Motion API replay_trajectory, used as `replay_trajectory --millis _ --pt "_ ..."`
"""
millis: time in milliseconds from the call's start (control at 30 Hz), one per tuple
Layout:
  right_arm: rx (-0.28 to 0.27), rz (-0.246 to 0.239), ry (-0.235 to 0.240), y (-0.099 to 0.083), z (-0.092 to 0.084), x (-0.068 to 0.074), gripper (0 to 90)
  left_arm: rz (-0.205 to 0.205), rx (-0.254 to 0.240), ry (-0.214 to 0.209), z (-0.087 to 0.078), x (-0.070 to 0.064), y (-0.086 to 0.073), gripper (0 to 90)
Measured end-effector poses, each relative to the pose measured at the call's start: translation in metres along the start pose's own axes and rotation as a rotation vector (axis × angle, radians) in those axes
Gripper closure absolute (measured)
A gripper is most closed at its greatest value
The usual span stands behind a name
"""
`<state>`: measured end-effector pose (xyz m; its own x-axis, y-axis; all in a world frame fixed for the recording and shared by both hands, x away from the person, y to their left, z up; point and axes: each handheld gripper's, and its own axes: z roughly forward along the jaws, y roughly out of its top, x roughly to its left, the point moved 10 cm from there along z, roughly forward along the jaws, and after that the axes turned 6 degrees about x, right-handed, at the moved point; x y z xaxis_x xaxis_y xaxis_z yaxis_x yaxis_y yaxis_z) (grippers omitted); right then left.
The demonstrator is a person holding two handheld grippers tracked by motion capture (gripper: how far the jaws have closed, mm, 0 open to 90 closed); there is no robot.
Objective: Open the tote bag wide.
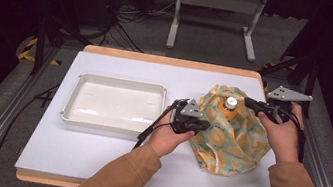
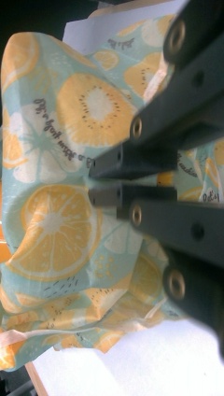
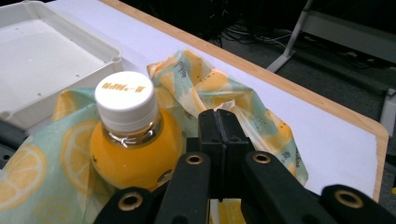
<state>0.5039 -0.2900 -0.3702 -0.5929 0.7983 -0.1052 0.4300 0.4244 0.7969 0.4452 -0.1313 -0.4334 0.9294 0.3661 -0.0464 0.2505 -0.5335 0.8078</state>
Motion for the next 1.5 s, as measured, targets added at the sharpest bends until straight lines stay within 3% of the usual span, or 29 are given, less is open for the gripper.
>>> replay_trajectory --millis 133,300,533,800,900,1033,1100,1367,1500 --pt "-0.004 0.017 -0.032 0.0 0.002 -0.006 90.0 0.014 0.007 0.027 -0.005 0.003 -0.001 89.9" --pt "-0.014 0.079 -0.045 -0.005 0.008 -0.019 90.0 0.0 -0.001 0.039 -0.009 0.007 -0.003 89.9" --pt "0.039 0.128 -0.069 -0.026 0.025 -0.034 90.0 0.005 0.0 0.025 -0.011 0.003 -0.006 89.7" --pt "0.082 0.161 -0.049 -0.052 0.043 -0.037 90.0 0.008 0.013 -0.008 -0.011 -0.004 -0.009 88.1" --pt "0.109 0.16 -0.045 -0.061 0.049 -0.036 90.0 0.004 0.013 -0.004 -0.01 -0.005 -0.01 77.1" --pt "0.148 0.158 -0.038 -0.072 0.057 -0.033 90.0 -0.014 0.016 0.022 -0.005 -0.002 -0.01 44.9" --pt "0.169 0.161 -0.031 -0.078 0.06 -0.031 90.0 -0.032 0.015 0.018 -0.002 -0.002 -0.011 34.7" --pt "0.234 0.183 0.001 -0.096 0.065 -0.025 89.9 -0.046 -0.014 0.033 0.001 0.001 -0.006 20.3" --pt "0.229 0.186 0.011 -0.094 0.062 -0.023 89.3 -0.028 -0.024 0.04 0.007 0.001 0.0 16.6"
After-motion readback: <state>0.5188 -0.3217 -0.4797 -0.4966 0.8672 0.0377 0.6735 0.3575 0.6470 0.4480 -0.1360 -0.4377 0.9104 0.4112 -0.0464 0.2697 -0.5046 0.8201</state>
